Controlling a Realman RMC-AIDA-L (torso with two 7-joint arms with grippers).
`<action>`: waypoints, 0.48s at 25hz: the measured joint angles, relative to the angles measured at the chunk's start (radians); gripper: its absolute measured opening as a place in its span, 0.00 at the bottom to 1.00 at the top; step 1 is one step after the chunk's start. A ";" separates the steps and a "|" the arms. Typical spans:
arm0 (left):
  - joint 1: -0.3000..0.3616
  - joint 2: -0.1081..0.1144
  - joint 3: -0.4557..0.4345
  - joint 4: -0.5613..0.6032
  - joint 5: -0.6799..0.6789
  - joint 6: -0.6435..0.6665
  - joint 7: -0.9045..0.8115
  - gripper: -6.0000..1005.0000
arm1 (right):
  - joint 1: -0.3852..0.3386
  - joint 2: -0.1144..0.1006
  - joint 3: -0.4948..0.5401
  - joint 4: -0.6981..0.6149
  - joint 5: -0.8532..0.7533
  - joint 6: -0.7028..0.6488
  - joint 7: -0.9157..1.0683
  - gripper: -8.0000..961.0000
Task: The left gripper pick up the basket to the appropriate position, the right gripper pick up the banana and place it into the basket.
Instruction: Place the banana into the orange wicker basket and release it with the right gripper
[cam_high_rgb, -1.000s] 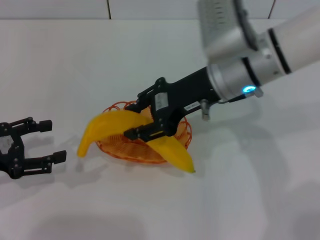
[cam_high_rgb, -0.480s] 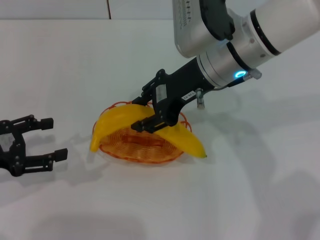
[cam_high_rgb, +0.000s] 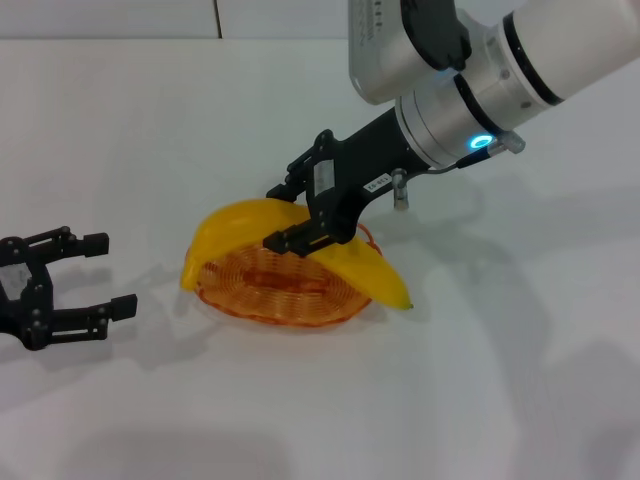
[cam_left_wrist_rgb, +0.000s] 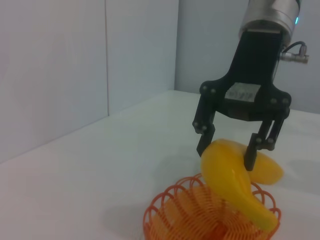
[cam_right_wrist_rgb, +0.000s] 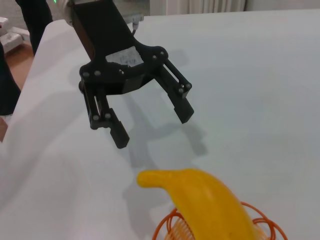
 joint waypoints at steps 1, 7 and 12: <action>0.000 0.000 0.000 0.000 0.000 0.000 0.000 0.87 | 0.000 0.000 0.000 0.000 0.000 0.000 0.002 0.65; -0.001 0.000 0.000 0.000 0.000 0.000 0.000 0.87 | 0.000 0.000 0.000 0.000 -0.001 0.000 0.005 0.66; -0.001 0.000 0.000 0.000 0.000 0.000 0.000 0.87 | -0.004 0.000 0.000 0.000 -0.001 0.000 0.007 0.67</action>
